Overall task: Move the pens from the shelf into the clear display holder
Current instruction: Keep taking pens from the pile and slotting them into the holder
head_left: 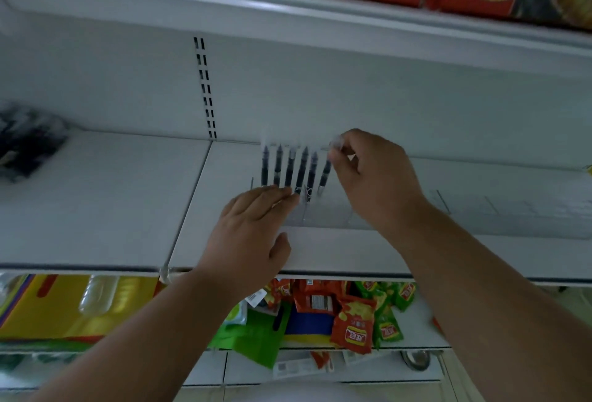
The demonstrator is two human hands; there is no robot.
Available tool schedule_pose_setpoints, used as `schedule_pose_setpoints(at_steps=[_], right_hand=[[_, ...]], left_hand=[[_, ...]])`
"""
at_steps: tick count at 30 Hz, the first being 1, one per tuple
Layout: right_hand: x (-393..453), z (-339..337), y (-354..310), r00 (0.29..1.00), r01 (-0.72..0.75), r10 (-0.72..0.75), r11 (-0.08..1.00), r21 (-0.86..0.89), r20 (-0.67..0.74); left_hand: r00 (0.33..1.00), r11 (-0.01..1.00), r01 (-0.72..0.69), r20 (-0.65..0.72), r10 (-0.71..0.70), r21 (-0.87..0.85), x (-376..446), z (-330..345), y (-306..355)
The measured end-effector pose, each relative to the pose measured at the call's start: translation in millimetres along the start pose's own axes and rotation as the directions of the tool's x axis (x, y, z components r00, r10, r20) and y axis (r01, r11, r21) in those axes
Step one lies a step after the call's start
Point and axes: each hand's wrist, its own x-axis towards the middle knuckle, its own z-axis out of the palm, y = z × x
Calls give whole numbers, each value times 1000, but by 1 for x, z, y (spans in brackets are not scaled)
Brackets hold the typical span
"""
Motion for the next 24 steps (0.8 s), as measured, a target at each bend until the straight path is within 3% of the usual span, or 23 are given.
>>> schedule_pose_setpoints(at_steps=[6,18,24], right_hand=[[7,16,2,1000,0,0,1000,-18,-6],[-4,28,7,985,-167,168,985,-31,26],[-49,35,-8,974,-207,213,975,86,-74]], left_hand=[[1000,1000,18,-9,-18,-11,1,0,2],[1000,1000,9,-22,-9,-4,1,-1,1],[999,1000,-16,-48,17,15,-2,4,1]])
